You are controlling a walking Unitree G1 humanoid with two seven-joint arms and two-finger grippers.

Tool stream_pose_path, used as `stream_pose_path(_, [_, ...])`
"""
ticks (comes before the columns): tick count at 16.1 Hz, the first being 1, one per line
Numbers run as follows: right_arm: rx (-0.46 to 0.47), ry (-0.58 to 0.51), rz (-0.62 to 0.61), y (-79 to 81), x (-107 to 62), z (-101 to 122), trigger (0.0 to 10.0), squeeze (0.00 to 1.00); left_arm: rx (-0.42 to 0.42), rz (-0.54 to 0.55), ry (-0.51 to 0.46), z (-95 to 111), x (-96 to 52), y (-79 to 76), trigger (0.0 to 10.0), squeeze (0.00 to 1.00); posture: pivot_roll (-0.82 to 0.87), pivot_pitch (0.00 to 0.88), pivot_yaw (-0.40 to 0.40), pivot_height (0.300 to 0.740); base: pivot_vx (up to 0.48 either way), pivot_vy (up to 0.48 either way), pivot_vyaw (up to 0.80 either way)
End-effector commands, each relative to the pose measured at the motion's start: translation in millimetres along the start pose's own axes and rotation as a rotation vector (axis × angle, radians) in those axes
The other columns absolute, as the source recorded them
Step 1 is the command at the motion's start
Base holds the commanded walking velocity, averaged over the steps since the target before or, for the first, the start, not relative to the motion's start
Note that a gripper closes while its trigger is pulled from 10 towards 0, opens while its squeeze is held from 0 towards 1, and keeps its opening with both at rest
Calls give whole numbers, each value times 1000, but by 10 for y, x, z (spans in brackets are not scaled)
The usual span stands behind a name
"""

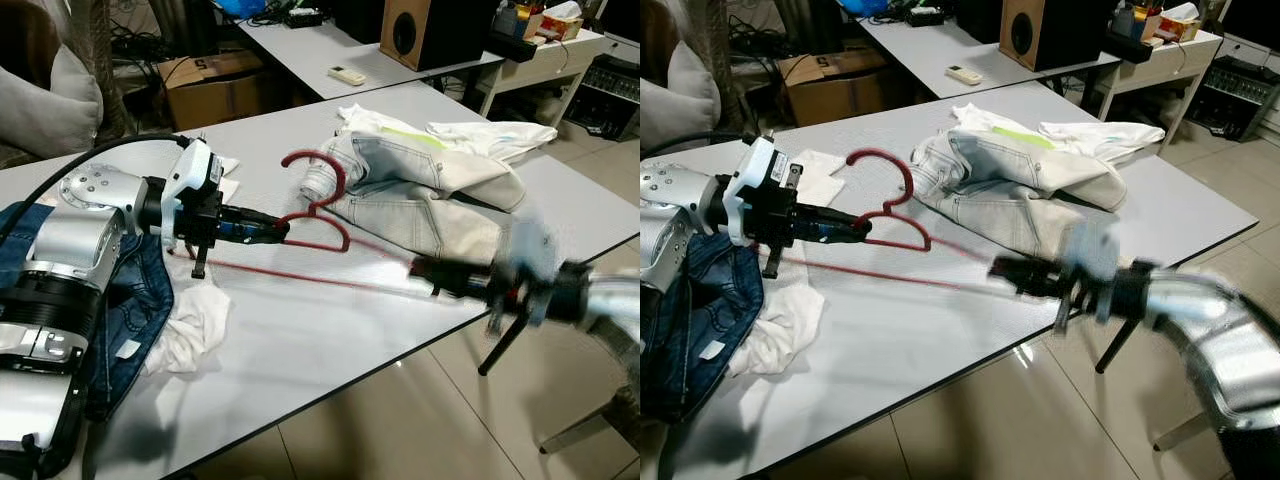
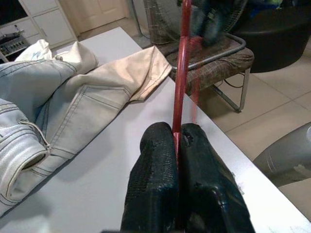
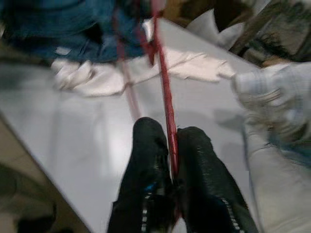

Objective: Hang hanger

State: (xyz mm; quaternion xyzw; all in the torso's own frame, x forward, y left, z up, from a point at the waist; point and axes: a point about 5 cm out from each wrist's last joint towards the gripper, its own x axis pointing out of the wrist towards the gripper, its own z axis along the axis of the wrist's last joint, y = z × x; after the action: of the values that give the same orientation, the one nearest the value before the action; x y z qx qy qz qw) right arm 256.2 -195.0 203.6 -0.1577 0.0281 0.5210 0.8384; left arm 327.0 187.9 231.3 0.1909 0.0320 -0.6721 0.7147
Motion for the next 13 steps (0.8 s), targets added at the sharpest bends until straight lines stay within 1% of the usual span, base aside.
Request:
stream_pose_path(1, [5, -21, -6, -44, -34, 53, 10000, 1000, 35, 8, 10, 85, -42, 35, 0, 0, -181, 0, 47, 740, 0, 0, 0])
stream_pose_path(2, [-11, -20, -16, -93, -73, 85, 10000, 1000, 45, -4, 23, 115, -55, 36, 0, 0, -181, 0, 47, 740, 0, 0, 0])
stream_pose_path(4, [-88, -10, -5, -155, -139, 225, 10000, 1000, 75, -17, 62, 186, -64, 46, 0, 0, -182, 0, 44, 740, 0, 0, 0])
stream_pose_path(6, [-161, -9, -17, -185, -108, 311, 10000, 1000, 113, -7, 105, 222, -57, 68, 0, 0, -192, 0, 42, 740, 0, 0, 0])
stream_pose_path(7, [-213, -25, -27, -185, -41, 360, 10000, 1000, 143, -9, 126, 258, -16, 70, 0, 0, -194, 0, 42, 740, 0, 0, 0])
stream_pose_path(8, [-223, -33, -30, -185, -15, 375, 10000, 1000, 153, -11, 129, 273, 2, 70, 0, 0, -195, 0, 41, 740, 0, 0, 0])
stream_pose_path(9, [-233, -62, -17, -155, 73, 405, 10000, 1000, 199, -9, 145, 332, 68, 72, 0, 0, -196, 0, 38, 740, 0, 0, 0])
stream_pose_path(11, [-251, -76, 31, -73, 267, 399, 10000, 1000, 298, -18, 131, 486, 187, 53, 0, 0, -194, 0, 37, 740, 0, 0, 0])
stream_pose_path(13, [-241, -76, 80, -10, 355, 375, 10000, 1000, 345, -18, 130, 563, 246, 54, 0, 0, -191, 0, 32, 740, 0, 0, 0])
